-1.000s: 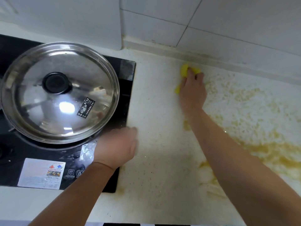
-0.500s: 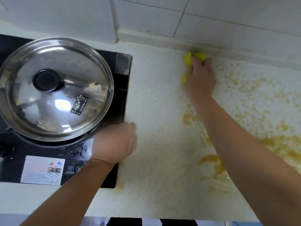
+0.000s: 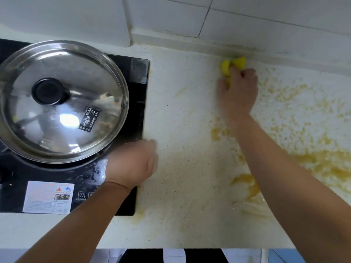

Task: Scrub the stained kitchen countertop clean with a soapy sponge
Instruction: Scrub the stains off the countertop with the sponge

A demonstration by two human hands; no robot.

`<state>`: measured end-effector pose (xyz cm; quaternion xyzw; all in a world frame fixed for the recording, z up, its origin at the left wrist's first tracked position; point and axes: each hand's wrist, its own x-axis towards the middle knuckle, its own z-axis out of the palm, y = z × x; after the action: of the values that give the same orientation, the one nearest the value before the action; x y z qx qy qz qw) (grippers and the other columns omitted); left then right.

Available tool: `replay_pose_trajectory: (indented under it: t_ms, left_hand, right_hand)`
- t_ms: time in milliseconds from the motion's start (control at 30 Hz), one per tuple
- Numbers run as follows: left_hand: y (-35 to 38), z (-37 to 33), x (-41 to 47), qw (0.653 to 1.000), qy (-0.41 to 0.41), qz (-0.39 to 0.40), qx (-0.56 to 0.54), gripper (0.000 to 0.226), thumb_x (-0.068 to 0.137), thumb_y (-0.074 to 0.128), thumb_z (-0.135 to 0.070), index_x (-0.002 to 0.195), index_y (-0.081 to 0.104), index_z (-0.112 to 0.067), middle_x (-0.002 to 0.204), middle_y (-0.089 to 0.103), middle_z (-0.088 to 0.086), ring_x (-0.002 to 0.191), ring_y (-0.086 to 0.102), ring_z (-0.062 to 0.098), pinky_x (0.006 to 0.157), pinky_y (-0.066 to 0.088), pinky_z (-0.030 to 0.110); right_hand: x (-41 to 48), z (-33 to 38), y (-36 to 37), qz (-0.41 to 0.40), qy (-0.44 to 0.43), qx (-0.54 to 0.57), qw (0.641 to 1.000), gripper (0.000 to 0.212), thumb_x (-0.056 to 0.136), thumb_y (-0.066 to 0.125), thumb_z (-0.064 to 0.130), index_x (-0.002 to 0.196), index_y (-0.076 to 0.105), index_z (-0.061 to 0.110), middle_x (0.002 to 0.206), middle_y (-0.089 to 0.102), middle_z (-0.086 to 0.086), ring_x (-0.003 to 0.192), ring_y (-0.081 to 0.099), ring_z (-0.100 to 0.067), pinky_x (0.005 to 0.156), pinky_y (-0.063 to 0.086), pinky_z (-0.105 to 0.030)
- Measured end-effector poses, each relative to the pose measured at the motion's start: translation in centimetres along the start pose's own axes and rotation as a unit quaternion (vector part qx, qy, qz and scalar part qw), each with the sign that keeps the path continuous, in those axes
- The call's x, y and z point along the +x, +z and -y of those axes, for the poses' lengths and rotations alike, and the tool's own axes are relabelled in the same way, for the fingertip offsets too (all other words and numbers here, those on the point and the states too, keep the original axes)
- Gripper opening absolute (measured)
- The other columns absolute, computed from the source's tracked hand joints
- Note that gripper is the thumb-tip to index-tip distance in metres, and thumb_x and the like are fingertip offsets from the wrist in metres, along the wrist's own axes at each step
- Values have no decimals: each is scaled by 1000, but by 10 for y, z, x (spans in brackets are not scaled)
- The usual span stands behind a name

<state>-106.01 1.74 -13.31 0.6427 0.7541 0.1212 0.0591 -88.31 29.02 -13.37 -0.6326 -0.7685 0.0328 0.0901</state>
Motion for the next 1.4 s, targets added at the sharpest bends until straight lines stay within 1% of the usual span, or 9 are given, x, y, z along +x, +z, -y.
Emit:
replay_pose_trajectory:
  t_ms: [167, 233, 367, 500, 700, 933, 1200, 1267, 1400]
  left_hand:
    - [0, 0, 0, 1000, 4, -13, -1, 16, 82, 48, -20, 78, 63, -16, 65, 55, 1, 50, 51, 27, 48, 24, 24]
    - [1, 1, 0, 1000, 3, -16, 2, 16, 82, 48, -19, 78, 63, -17, 64, 55, 0, 50, 51, 27, 48, 23, 24]
    - [2, 0, -1, 1000, 2, -14, -1, 16, 81, 48, -19, 78, 63, -16, 64, 55, 0, 49, 50, 26, 49, 23, 21]
    - [2, 1, -2, 1000, -4, -8, -1, 18, 83, 47, -19, 79, 64, -16, 64, 55, 0, 49, 50, 26, 49, 23, 21]
    - [0, -1, -1, 1000, -13, -3, 4, 17, 84, 45, -21, 80, 61, -18, 64, 54, -2, 50, 50, 25, 51, 16, 22]
    - [2, -1, -3, 1000, -3, -8, 1, 6, 82, 48, -20, 84, 53, -22, 66, 56, 0, 51, 52, 27, 52, 19, 22]
    - [2, 0, -4, 1000, -6, -10, 7, 12, 83, 46, -21, 79, 57, -18, 65, 56, 1, 50, 52, 28, 50, 22, 21]
    - [2, 0, -3, 1000, -3, -12, 4, 13, 83, 45, -21, 80, 57, -18, 65, 56, 1, 50, 53, 28, 51, 21, 21]
    - [2, 1, -3, 1000, -2, -6, 7, 12, 83, 46, -22, 82, 57, -18, 66, 57, 2, 51, 53, 28, 51, 21, 21]
  right_hand:
    - [-67, 21, -7, 88, -366, 42, 925, 28, 93, 62, 36, 117, 69, 21, 107, 61, -7, 96, 55, -28, 87, 46, -40]
    - [-51, 7, -11, 76, -394, 14, 916, 27, 94, 58, 47, 104, 68, 24, 97, 61, 4, 91, 53, -18, 83, 40, -33]
    - [5, -39, -12, -1, -122, -27, 992, 36, 97, 43, 39, 123, 64, 24, 114, 58, -8, 100, 53, -27, 78, 40, -34]
    - [-12, -4, -5, -5, 93, -6, 996, 51, 100, 38, 37, 146, 40, 16, 137, 43, -19, 117, 49, -37, 88, 49, -43]
    - [-60, 25, 8, 24, -300, -19, 953, 39, 82, 63, 8, 112, 71, 32, 97, 60, -4, 84, 56, -29, 74, 42, -39]
    - [15, -4, -6, -15, 57, -86, 995, 39, 94, 39, 14, 124, 63, 21, 127, 54, -14, 114, 50, -37, 87, 41, -44]
    - [-103, 10, -7, 18, -353, 27, 935, 28, 89, 63, 22, 116, 71, 15, 81, 58, -11, 71, 55, -29, 62, 48, -36]
    - [-70, -19, -5, -16, -295, -50, 954, 21, 94, 56, 24, 107, 71, 16, 79, 57, -12, 68, 56, -31, 61, 47, -38]
    - [-16, -61, -16, -28, 13, -32, 999, 39, 103, 34, 37, 106, 63, 12, 103, 61, -17, 85, 61, -40, 70, 45, -43]
